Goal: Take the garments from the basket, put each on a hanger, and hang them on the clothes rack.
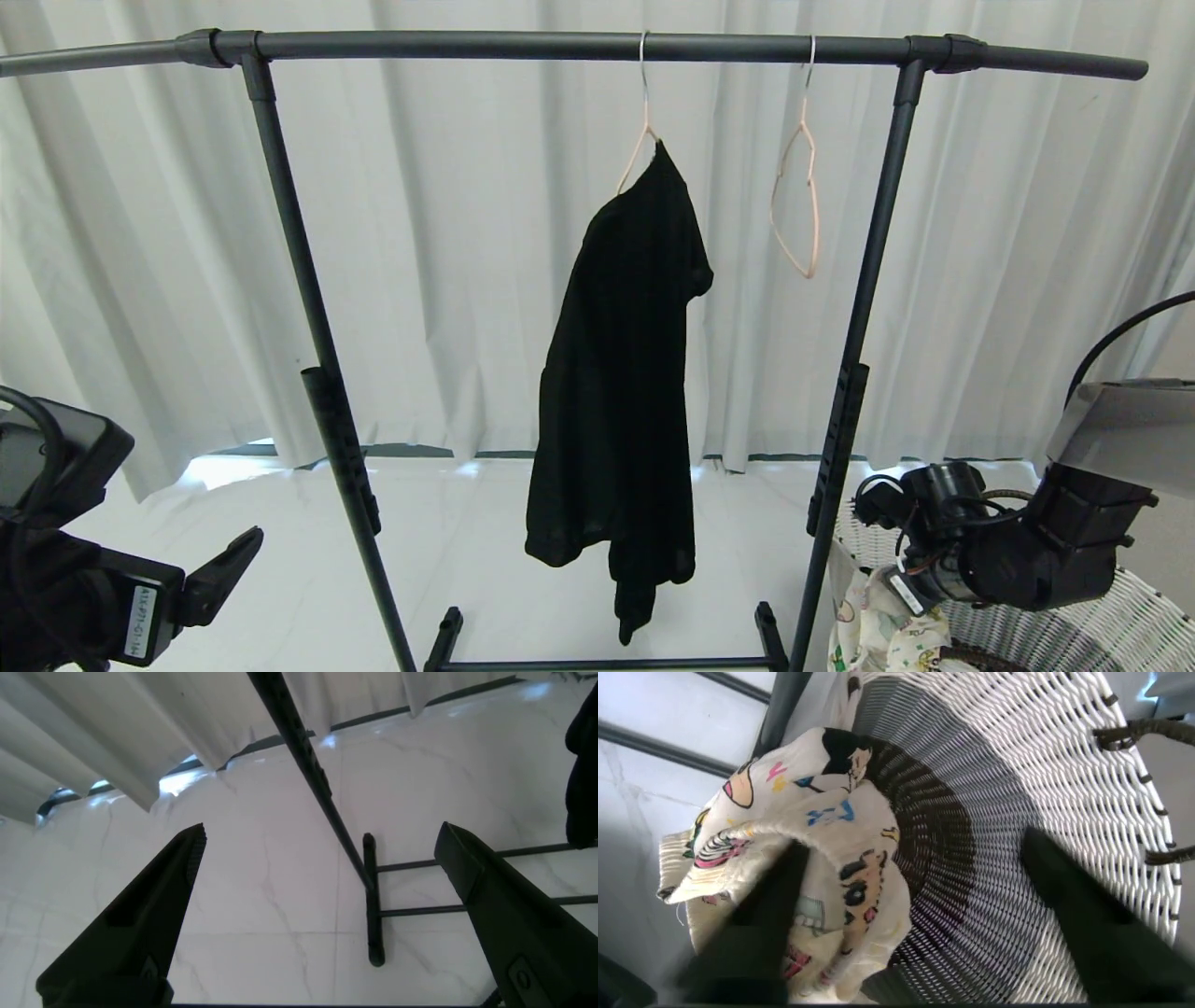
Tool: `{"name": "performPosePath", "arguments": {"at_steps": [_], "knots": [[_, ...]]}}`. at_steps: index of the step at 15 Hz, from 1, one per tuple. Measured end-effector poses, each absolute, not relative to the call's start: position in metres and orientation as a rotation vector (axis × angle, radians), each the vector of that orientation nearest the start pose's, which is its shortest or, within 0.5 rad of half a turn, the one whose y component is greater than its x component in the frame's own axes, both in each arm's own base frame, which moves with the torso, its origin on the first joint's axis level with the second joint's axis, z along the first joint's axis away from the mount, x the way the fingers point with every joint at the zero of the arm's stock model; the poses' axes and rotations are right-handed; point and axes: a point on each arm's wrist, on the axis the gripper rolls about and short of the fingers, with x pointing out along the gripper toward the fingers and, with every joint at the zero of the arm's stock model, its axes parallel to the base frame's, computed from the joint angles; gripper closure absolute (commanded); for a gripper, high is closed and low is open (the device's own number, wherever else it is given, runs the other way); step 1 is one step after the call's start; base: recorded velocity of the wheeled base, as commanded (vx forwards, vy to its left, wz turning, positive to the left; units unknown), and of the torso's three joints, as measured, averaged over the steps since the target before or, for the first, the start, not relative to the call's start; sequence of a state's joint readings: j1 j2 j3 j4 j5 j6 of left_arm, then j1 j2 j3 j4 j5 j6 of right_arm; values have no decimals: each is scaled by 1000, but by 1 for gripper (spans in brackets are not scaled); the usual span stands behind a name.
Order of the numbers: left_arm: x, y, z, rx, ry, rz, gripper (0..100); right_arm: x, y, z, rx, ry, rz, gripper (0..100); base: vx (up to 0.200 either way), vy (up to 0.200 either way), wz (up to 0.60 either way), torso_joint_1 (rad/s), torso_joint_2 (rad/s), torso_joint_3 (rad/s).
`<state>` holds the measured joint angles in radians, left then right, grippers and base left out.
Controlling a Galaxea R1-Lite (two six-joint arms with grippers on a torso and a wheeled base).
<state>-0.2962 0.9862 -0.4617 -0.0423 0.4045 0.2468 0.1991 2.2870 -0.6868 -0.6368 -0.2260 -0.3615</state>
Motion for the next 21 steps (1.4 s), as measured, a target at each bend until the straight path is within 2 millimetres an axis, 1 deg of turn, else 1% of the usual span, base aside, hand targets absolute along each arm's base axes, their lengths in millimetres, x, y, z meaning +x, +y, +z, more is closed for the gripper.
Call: {"name": "performPosePath", "arguments": {"at_steps": [3, 5, 6, 8, 11, 13, 14, 15, 17, 18, 21], "knots": [[111, -25, 182, 407, 464, 50, 0, 320, 59, -35, -534, 944, 145, 100, 0, 0, 0, 0, 0, 0], [111, -25, 182, 408, 466, 49, 0, 319, 58, -30, -526, 934, 149, 100, 0, 0, 0, 0, 0, 0], [112, -25, 181, 408, 470, 47, 0, 316, 58, -25, -522, 924, 158, 100, 0, 0, 0, 0, 0, 0], [114, -26, 179, 406, 482, 42, 0, 309, 61, -6, -520, 905, 183, 100, 0, 0, 0, 0, 0, 0], [119, -28, 176, 405, 508, 18, 0, 289, 68, 40, -529, 887, 226, 100, 0, 0, 0, 0, 0, 0], [122, -30, 173, 388, 529, -17, 0, 269, 72, 76, -543, 893, 256, 100, 0, 0, 0, 0, 0, 0], [124, -30, 172, 382, 537, -39, 0, 257, 72, 94, -557, 934, 277, 100, 0, 0, 0, 0, 0, 0], [125, -31, 171, 378, 542, -58, 0, 248, 73, 119, -567, 946, 294, 100, -200, 0, 0, 2, 7, 7], [126, -32, 170, 370, 547, -85, 0, 232, 79, 164, -575, 888, 324, 100, -200, 0, 0, 5, 0, 2], [126, -32, 169, 367, 549, -92, 0, 227, 82, 181, -573, 830, 335, 100, -200, 0, 0, -7, -2, -2], [127, -33, 172, 333, 522, -89, 0, 221, 91, 209, -567, 713, 355, 100, -200, 0, 0, 4, 4, 7]]}}
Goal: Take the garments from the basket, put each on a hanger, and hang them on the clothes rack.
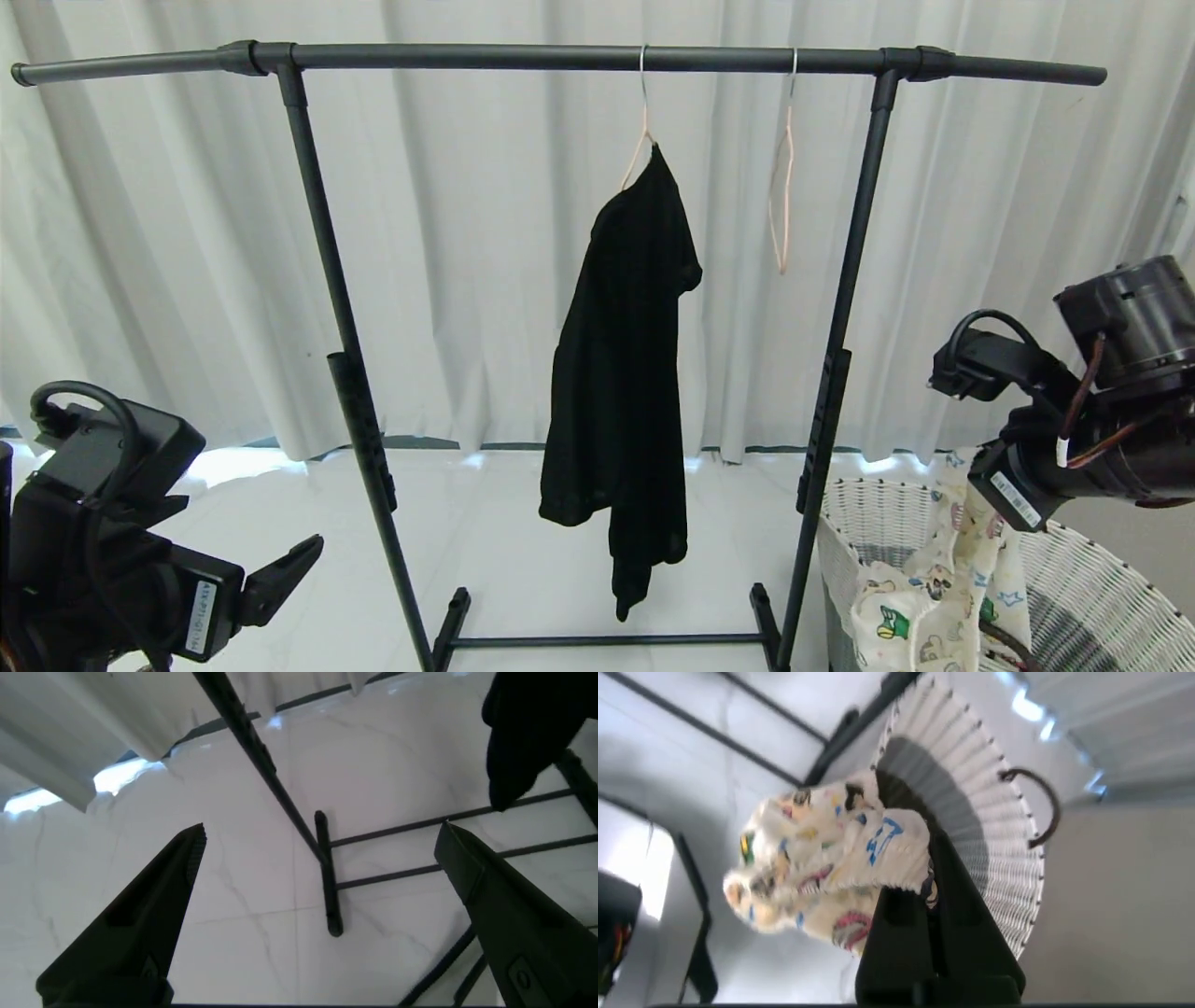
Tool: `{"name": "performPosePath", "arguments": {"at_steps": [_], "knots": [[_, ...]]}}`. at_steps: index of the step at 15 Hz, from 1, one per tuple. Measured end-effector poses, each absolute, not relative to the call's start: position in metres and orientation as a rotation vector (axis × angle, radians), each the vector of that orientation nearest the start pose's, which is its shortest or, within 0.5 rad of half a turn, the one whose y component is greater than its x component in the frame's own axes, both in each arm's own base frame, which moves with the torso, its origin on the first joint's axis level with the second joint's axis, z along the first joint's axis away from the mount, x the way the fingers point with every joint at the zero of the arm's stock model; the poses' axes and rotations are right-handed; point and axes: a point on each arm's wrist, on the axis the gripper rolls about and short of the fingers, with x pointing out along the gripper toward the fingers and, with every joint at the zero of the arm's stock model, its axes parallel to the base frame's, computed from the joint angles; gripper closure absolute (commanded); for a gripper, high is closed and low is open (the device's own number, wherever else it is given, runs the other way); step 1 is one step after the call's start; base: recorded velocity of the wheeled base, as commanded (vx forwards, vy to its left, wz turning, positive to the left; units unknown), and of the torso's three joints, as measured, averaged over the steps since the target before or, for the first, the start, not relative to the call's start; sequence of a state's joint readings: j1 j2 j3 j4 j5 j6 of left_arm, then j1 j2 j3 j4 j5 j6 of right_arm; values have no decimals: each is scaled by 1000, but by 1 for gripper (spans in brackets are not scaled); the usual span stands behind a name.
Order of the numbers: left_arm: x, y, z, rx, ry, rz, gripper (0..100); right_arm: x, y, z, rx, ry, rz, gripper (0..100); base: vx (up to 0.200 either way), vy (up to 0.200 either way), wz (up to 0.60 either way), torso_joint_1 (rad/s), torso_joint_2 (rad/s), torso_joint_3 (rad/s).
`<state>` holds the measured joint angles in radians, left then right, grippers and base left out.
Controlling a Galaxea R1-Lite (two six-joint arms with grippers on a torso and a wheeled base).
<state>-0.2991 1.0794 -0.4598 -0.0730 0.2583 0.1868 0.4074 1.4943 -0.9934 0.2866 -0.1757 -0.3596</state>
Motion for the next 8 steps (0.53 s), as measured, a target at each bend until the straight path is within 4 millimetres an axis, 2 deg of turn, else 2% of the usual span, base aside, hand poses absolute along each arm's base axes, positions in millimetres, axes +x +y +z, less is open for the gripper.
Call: {"name": "performPosePath", "arguments": {"at_steps": [2, 8], "knots": [[128, -34, 171, 325, 520, -106, 0, 220, 97, 219, -567, 671, 370, 100, -200, 0, 0, 5, 0, 0], [130, -40, 175, 241, 469, -313, 0, 228, 126, 245, -565, 556, 442, 100, 0, 0, 0, 0, 0, 0]]}}
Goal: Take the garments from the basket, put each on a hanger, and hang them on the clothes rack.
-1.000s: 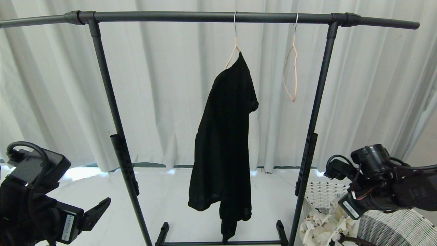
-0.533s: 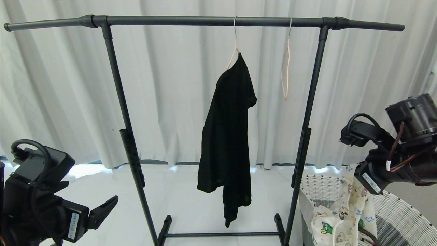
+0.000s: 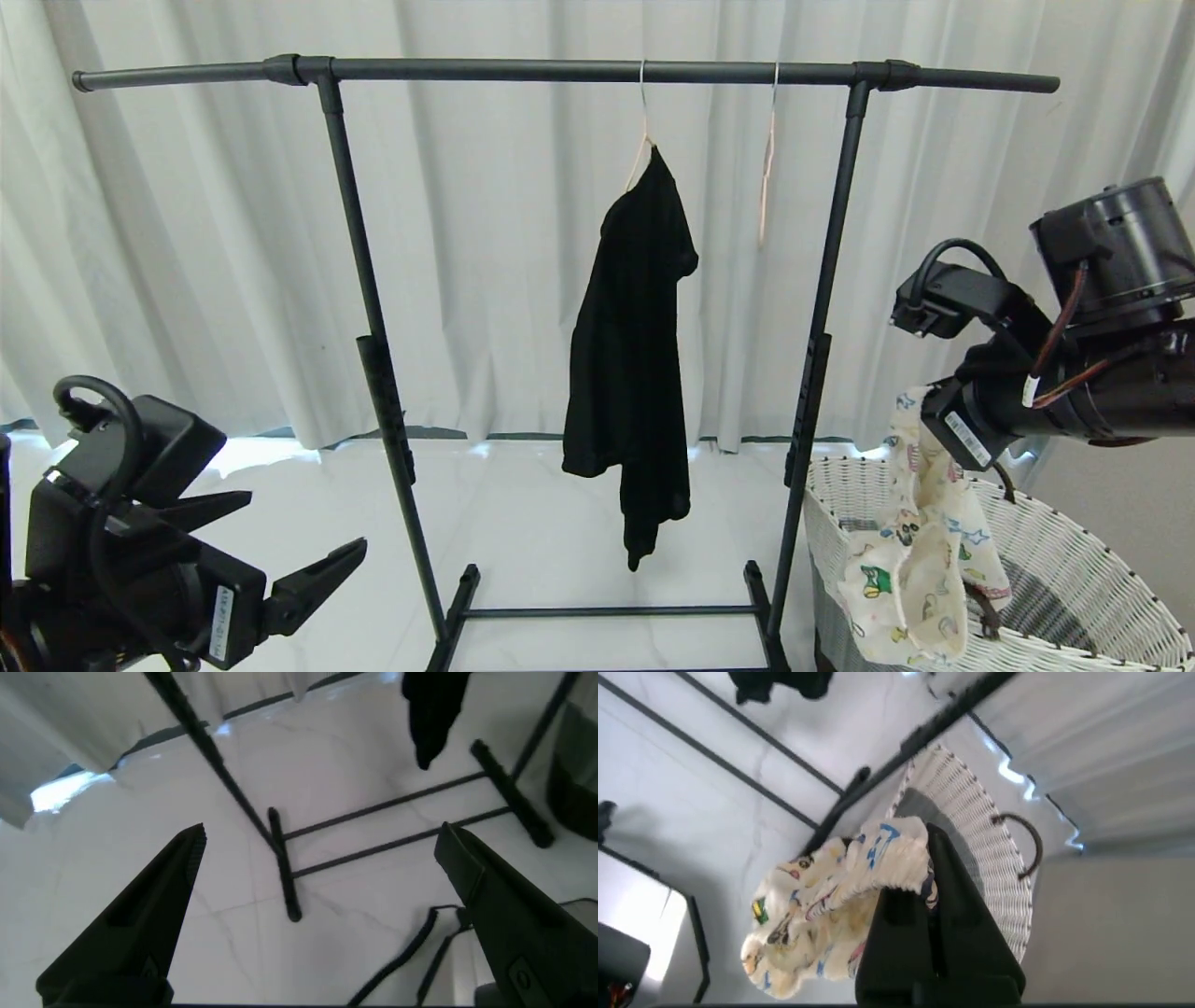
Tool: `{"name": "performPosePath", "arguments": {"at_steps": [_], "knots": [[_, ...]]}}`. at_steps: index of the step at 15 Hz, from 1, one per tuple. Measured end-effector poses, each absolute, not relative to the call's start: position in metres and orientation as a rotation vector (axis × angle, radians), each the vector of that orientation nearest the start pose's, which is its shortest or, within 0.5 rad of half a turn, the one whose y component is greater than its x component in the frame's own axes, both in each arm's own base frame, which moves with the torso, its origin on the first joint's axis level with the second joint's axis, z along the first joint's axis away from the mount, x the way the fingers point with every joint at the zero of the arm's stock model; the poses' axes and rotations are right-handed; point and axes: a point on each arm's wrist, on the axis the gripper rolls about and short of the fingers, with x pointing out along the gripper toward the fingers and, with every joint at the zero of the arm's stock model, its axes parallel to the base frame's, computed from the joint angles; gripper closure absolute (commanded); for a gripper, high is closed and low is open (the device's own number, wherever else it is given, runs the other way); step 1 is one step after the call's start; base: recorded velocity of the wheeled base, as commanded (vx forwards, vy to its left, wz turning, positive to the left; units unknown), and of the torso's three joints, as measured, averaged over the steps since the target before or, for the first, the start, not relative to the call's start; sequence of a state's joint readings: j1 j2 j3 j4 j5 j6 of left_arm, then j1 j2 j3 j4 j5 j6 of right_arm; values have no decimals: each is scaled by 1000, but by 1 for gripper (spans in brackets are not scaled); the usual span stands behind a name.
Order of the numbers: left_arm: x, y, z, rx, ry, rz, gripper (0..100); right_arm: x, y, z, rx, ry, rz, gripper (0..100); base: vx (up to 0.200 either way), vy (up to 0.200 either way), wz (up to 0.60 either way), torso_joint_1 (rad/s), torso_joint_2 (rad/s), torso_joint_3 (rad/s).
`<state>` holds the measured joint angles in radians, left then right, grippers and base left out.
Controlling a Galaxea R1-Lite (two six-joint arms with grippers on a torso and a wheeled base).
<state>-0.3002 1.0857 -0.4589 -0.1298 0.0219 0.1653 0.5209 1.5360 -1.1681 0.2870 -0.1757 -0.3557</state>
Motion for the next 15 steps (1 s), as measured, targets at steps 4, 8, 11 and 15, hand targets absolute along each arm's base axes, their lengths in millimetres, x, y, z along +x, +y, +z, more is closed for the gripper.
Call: {"name": "performPosePath", "arguments": {"at_steps": [4, 8, 11, 15], "knots": [[149, -54, 188, 180, 366, -455, 0, 236, 151, 261, -541, 492, 489, 100, 0, 0, 0, 0, 0, 0], [164, -97, 191, 101, 362, -631, 0, 238, 185, 274, -437, 450, 544, 100, 0, 0, 0, 0, 0, 0], [172, -138, 191, -11, 435, -740, 0, 236, 207, 277, -414, 430, 592, 100, 0, 0, 0, 0, 0, 0], [192, -176, 190, -23, 439, -801, 0, 234, 228, 274, -403, 430, 637, 100, 0, 0, 0, 0, 0, 0]]}}
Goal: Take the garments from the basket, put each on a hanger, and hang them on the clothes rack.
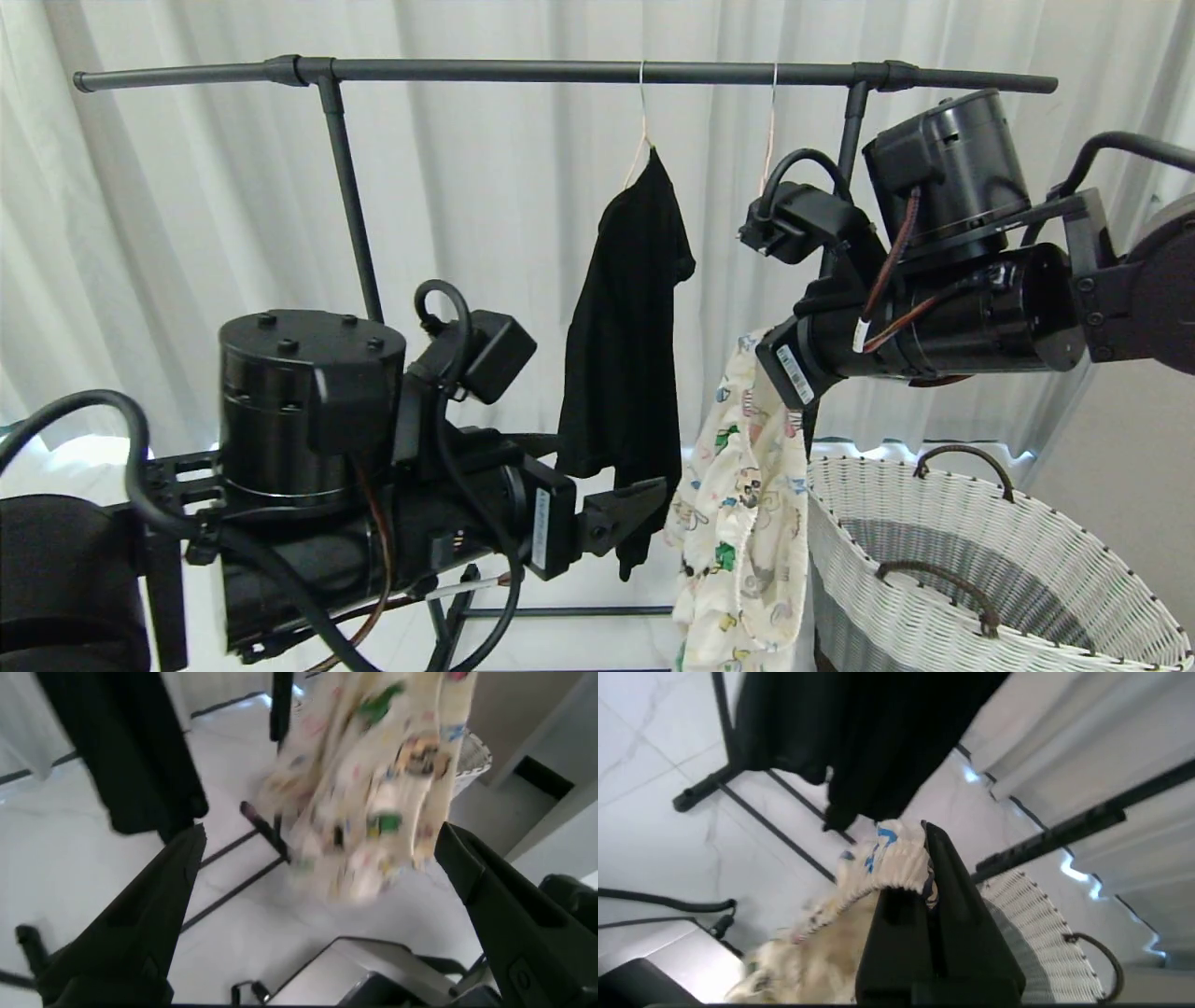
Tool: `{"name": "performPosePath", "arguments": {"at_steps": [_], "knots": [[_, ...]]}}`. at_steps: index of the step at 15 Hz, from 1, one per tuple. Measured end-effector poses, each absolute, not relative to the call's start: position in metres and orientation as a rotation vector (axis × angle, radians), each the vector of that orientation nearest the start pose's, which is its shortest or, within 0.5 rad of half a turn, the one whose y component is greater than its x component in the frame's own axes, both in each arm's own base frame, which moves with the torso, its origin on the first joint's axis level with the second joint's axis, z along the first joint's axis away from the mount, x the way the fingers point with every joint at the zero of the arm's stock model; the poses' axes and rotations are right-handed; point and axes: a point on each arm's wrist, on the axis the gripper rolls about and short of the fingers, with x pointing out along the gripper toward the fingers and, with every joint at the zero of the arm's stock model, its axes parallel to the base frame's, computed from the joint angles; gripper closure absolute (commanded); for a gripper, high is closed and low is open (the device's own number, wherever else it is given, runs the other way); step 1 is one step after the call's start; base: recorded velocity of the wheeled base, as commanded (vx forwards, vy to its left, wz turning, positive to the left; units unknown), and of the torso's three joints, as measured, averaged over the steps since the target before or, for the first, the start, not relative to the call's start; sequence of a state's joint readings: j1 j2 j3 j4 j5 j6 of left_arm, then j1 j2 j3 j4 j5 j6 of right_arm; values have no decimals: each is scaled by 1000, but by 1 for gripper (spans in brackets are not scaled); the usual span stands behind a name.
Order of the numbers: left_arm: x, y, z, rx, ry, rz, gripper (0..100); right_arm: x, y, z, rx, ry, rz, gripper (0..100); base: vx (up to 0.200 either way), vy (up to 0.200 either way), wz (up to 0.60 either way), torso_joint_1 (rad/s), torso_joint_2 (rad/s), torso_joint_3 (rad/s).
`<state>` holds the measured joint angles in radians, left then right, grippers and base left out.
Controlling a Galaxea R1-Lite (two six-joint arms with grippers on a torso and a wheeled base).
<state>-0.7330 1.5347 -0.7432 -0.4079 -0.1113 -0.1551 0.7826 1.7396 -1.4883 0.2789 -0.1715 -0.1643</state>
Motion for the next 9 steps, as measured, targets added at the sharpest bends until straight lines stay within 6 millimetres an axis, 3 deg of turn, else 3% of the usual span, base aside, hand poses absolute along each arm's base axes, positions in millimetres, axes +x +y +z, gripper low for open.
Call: {"name": "performPosePath", "arguments": {"at_steps": [2, 9], "knots": [[196, -189, 186, -18, 447, -826, 0, 232, 235, 270, -407, 436, 656, 100, 0, 0, 0, 0, 0, 0], [195, -206, 179, -50, 475, -860, 0, 227, 270, 270, -383, 420, 723, 100, 0, 0, 0, 0, 0, 0]]}}
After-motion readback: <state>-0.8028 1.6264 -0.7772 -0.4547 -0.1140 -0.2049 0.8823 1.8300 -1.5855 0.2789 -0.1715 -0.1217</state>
